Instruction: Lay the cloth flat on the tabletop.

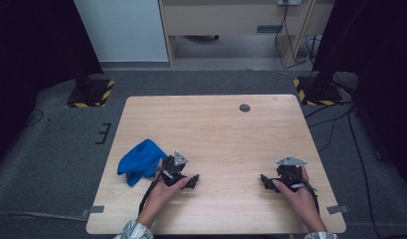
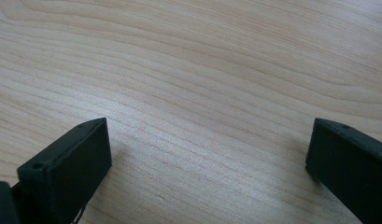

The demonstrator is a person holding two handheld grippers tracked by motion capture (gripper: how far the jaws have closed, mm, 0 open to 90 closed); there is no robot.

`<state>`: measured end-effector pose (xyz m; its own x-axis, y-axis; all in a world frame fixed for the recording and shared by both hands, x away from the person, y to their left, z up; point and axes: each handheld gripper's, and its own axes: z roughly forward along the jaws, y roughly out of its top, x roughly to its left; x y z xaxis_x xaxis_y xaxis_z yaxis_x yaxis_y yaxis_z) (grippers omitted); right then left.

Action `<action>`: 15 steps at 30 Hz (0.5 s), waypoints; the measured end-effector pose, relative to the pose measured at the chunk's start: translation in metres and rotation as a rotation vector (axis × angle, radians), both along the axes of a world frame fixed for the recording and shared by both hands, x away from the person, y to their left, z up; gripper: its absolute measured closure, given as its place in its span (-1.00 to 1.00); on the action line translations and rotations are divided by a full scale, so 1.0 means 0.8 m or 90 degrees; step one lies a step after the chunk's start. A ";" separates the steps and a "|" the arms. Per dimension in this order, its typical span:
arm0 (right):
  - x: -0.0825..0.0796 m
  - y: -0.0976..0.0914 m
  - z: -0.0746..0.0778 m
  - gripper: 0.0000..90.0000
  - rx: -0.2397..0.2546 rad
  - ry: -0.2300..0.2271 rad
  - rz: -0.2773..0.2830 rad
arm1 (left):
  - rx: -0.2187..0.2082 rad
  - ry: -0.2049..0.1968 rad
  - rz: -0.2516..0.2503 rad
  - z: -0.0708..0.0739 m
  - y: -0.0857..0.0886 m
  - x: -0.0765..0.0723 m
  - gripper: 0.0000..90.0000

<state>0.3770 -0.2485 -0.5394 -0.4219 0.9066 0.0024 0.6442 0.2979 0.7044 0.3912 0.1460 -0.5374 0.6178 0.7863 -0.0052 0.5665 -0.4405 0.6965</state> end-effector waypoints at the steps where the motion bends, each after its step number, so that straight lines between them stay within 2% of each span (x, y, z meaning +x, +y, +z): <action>1: 0.000 0.000 0.000 -0.99 0.000 0.000 0.000 | 0.000 0.000 -0.001 0.000 0.000 0.000 -1.00; 3: 0.000 0.000 0.000 -0.99 0.000 0.000 0.000 | 0.000 0.004 -0.003 0.002 0.002 -0.001 -0.99; 5: 0.000 0.000 0.000 -1.00 0.000 0.000 0.000 | -0.016 0.006 -0.001 0.005 0.005 -0.001 -0.91; 12: 0.000 0.000 0.000 -0.99 0.000 0.000 0.000 | -0.029 -0.018 0.003 0.018 0.010 -0.001 -0.90; 15: 0.000 0.000 0.000 -0.99 0.000 0.000 0.000 | -0.030 -0.036 0.009 0.025 0.021 -0.001 -0.90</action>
<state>0.3771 -0.2484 -0.5394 -0.4218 0.9067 0.0024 0.6444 0.2979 0.7043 0.3904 0.1624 -0.5171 0.6072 0.7945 -0.0084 0.5320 -0.3987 0.7470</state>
